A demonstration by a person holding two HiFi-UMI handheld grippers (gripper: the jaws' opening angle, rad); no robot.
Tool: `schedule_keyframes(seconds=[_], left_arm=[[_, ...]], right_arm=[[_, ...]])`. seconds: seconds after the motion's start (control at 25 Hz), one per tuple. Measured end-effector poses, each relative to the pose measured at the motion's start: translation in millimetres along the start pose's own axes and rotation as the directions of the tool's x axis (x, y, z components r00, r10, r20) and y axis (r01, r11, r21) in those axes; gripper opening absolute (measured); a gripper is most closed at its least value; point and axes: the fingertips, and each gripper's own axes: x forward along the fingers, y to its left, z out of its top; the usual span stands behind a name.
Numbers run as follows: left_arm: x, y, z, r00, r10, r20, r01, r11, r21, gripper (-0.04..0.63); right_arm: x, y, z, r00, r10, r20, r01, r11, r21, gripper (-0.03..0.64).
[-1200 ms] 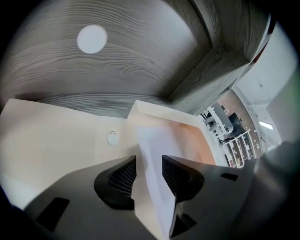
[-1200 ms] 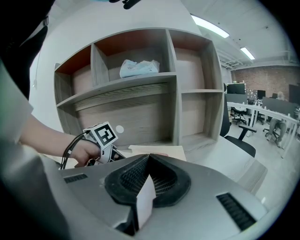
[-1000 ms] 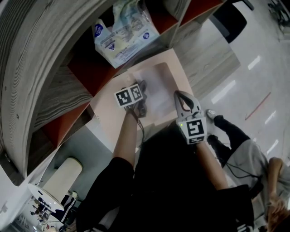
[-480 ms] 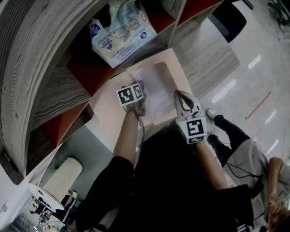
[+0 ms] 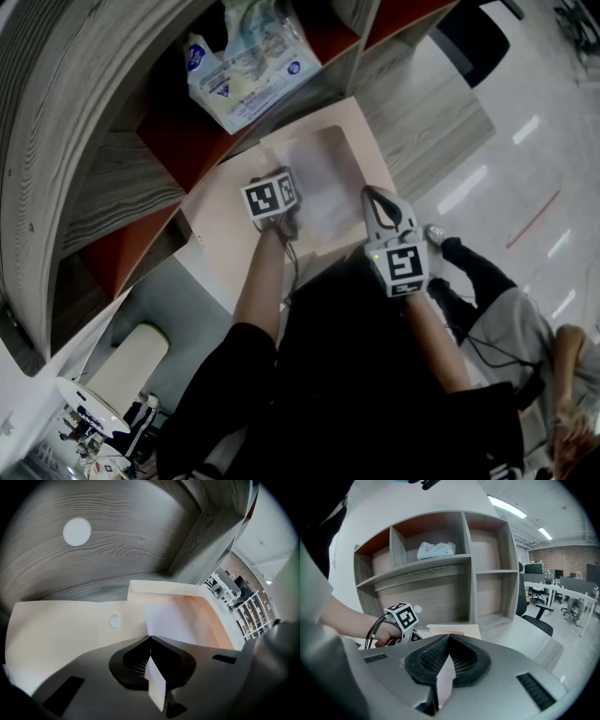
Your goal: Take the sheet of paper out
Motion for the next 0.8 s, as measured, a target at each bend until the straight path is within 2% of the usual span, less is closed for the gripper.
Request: schedule_keyframes(seconds=[0.44, 0.8], left_arm=[[-18, 7, -3, 0.999, -0.004, 0.050, 0.005, 1.000, -0.029, 0.043], [-42, 26, -11, 0.995, 0.028, 0.091, -0.022, 0.998, -0.063, 0.043]], right_arm=[[-4, 13, 1, 0.999, 0.036, 0.005, -0.036, 0.999, -0.026, 0.017], [-4, 32, 3, 0.996, 0.091, 0.004, -0.091, 0.994, -0.061, 0.017]])
